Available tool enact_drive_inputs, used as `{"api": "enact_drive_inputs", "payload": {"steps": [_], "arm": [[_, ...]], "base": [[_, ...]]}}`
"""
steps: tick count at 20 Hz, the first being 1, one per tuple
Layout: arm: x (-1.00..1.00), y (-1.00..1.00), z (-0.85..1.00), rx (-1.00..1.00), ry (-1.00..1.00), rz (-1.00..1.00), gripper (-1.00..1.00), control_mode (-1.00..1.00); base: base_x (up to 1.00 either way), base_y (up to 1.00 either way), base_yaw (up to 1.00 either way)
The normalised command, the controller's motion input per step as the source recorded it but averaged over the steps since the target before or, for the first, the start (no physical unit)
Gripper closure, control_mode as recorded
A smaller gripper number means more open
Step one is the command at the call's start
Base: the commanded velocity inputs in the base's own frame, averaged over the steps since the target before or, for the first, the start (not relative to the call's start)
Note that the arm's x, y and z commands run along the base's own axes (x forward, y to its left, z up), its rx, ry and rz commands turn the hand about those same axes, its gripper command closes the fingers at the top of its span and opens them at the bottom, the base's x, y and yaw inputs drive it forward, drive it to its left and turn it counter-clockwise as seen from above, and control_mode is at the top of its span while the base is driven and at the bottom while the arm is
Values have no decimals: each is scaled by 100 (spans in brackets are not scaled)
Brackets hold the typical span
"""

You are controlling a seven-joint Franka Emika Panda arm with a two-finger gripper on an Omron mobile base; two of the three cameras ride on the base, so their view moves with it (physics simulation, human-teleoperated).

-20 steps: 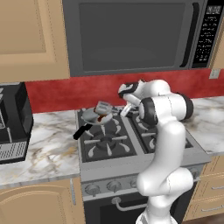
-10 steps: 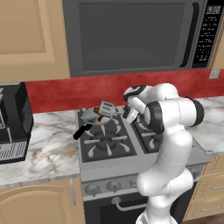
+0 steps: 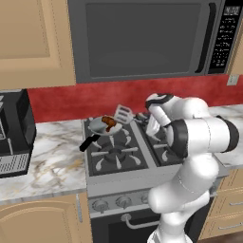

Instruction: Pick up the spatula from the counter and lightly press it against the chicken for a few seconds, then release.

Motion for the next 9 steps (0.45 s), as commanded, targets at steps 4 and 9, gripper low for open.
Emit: {"api": "enact_drive_inputs", "payload": {"steps": [4, 9], "arm": [[-26, -26, 51, 0, -10, 5, 100, -100], [-26, -20, 37, 1, -6, 7, 100, -100]], "base": [[0, 0, 0], [0, 0, 0]]}}
